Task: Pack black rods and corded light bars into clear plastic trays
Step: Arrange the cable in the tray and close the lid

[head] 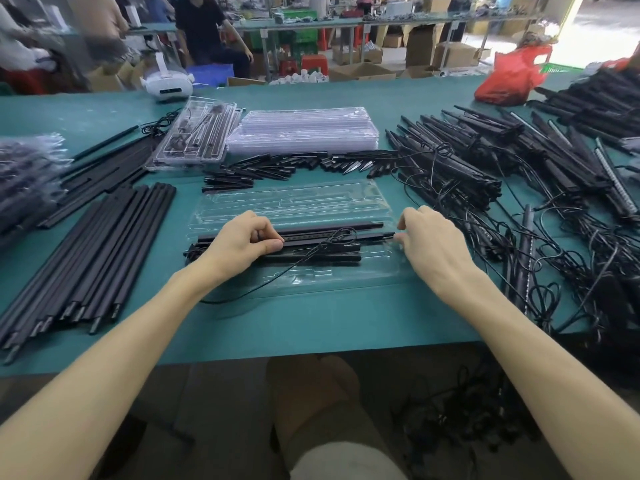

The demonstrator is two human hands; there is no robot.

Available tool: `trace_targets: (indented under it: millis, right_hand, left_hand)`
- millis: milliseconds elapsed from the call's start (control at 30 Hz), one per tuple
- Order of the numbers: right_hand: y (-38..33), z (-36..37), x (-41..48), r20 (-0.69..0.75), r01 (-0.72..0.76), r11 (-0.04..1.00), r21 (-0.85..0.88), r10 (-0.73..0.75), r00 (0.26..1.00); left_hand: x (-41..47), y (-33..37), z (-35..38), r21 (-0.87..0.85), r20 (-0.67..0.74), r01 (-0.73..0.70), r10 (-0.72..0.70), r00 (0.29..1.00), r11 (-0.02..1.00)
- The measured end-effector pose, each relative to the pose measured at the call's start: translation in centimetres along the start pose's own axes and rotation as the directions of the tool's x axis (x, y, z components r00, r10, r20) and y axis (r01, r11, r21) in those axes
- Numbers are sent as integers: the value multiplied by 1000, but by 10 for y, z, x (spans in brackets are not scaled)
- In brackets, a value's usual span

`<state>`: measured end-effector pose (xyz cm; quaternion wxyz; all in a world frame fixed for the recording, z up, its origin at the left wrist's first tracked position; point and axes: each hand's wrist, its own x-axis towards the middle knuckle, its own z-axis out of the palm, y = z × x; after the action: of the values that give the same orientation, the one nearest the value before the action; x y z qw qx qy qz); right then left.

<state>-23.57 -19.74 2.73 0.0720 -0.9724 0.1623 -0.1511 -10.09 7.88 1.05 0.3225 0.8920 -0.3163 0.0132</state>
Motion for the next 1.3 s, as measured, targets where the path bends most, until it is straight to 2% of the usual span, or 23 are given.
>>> trace_targets:
  millis: [100, 500, 733, 1100, 1200, 1300]
  right_hand:
    - [4, 2, 2, -25, -8, 999, -44, 7, 1000]
    - [9, 9, -2, -99, -5, 1000, 27, 8, 995]
    - [9, -3, 1, -236, -47, 994, 95, 69, 969]
    - [27, -13, -3, -175, -230, 973, 29, 231, 957]
    - [31, -15, -4, -146, -256, 967, 13, 255, 956]
    - [26, -13, -4, -151, -220, 971, -91, 205, 967]
  left_hand:
    - [2, -1, -1, -15, 9, 14, -14, 1000, 1000]
    - [2, -1, 9, 46, -47, 21, -19, 999, 999]
    - [3, -2, 8, 54, -48, 23, -21, 999, 998]
    - [9, 5, -18, 155, 120, -23, 5, 993, 988]
    - [4, 3, -28, 68, 88, -10, 4, 996, 998]
    - [-4, -3, -33, -79, -21, 4, -6, 1000, 997]
